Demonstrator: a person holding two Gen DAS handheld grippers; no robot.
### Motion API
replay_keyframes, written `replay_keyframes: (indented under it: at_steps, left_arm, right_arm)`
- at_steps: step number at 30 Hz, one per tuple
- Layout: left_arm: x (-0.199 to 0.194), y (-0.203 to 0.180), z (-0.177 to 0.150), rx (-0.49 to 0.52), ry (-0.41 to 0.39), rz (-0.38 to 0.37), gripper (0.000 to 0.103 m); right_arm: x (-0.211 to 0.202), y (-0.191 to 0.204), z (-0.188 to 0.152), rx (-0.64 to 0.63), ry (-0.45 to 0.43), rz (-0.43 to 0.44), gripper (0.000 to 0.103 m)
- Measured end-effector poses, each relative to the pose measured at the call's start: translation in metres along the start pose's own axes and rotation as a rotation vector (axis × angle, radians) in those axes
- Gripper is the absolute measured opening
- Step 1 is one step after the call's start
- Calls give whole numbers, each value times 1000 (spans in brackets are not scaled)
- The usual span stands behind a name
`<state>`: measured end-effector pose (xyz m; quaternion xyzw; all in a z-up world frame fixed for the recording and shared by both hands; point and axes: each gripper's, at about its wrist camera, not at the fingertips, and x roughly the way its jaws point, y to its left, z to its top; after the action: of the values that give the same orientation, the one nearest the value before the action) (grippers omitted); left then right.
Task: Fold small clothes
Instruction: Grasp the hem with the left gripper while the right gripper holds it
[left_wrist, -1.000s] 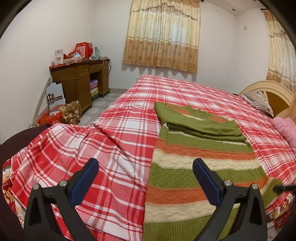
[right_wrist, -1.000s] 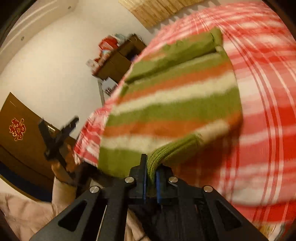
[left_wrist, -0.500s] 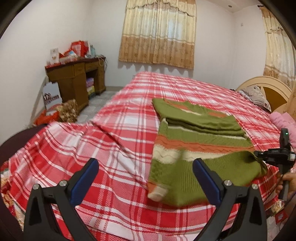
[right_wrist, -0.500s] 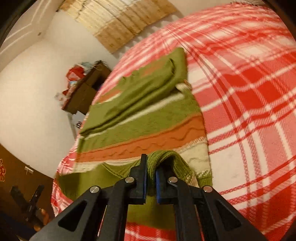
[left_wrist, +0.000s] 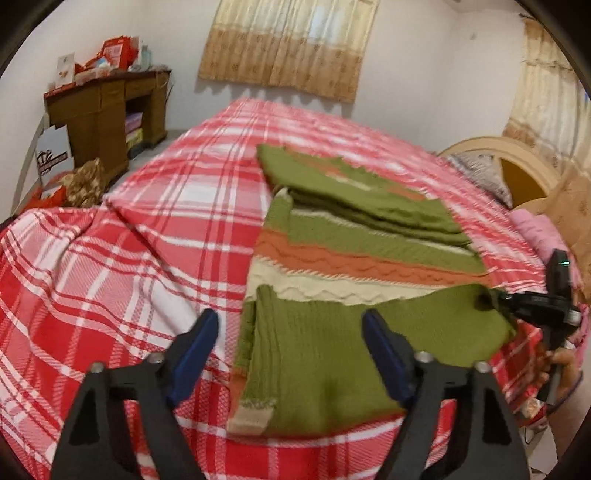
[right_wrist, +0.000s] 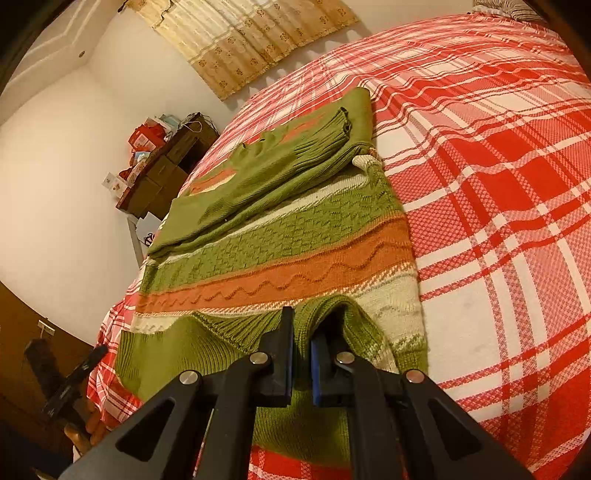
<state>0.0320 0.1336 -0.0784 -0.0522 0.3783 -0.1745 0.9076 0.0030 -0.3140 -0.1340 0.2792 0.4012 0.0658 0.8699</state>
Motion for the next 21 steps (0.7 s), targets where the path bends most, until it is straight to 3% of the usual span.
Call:
replay_keyframes:
  at_steps: [3,8,10,12,16,21]
  left_arm:
    - [6,-2,-7,6,38,-27,61]
    - [14,-10,-14,31,84,0,61]
    - [12,-11,-14,34,76,-1,44]
    - [11,-13,-15,38,78,2,14]
    - [9,-19,-16,67,47,23,12]
    - [23,-14,-16,53,87,48,17]
  right_arm:
    - [1,-1,0,-1,0,4,7]
    - [1,-3,-1,10,-3,19,7]
    - [1,-4,-1,13,-4,23,7]
    - [1,-4,0,17,-2,25,7]
    - [1,-10,3,62,11,63,7]
    - [-3,-23,7,163,13,185,8]
